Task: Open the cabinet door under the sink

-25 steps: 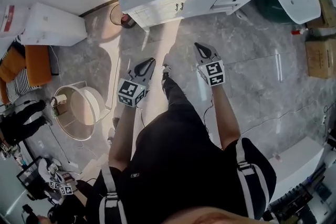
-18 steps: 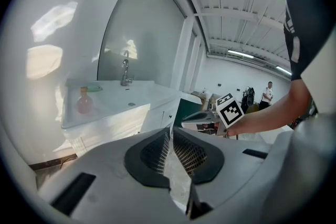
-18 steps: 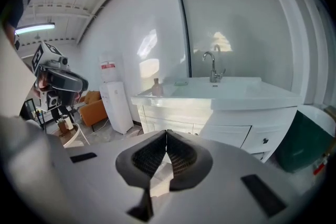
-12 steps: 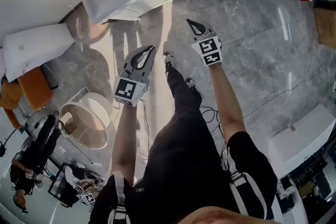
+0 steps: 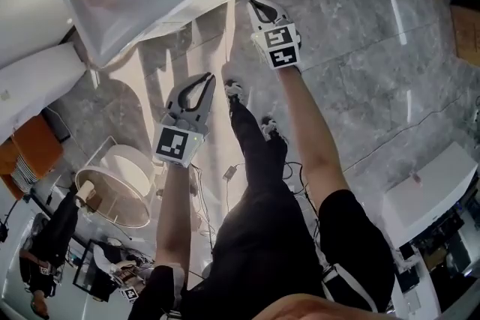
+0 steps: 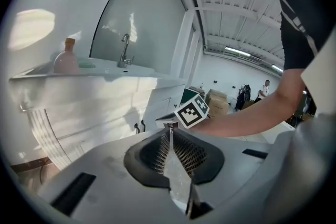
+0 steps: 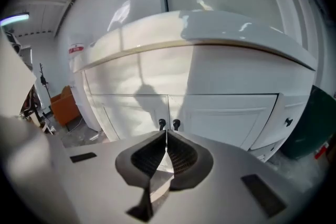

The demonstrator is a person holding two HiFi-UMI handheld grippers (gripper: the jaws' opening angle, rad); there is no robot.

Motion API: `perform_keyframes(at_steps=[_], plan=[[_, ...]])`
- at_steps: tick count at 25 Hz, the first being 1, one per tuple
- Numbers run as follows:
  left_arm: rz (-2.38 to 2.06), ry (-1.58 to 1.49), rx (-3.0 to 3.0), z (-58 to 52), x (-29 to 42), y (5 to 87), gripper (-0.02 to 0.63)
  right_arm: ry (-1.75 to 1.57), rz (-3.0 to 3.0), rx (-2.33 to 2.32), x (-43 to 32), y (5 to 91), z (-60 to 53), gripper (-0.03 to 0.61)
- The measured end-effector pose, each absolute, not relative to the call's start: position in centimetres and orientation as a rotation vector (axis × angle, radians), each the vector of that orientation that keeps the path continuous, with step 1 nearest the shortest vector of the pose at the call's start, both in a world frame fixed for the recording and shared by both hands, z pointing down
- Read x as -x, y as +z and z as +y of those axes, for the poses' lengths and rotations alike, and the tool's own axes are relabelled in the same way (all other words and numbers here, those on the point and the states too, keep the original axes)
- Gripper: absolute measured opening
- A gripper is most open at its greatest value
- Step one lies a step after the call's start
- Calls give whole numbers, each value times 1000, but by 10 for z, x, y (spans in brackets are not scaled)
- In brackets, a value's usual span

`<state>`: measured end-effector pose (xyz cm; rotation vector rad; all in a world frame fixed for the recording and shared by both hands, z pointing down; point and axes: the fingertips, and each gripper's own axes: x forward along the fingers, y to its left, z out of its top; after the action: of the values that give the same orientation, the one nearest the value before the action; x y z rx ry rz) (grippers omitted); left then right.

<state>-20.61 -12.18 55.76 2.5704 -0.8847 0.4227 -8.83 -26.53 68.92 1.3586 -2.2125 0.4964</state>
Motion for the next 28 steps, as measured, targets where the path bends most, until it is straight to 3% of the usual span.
perform_keyframes(at_steps=[9, 28], plan=[[-843, 427, -2547, -125, 219, 585, 29, 524, -2100, -1381, 99, 730, -309, 127], [-825, 418, -2538, -127, 211, 599, 29, 590, -2059, -1397, 106, 768, -334, 103]])
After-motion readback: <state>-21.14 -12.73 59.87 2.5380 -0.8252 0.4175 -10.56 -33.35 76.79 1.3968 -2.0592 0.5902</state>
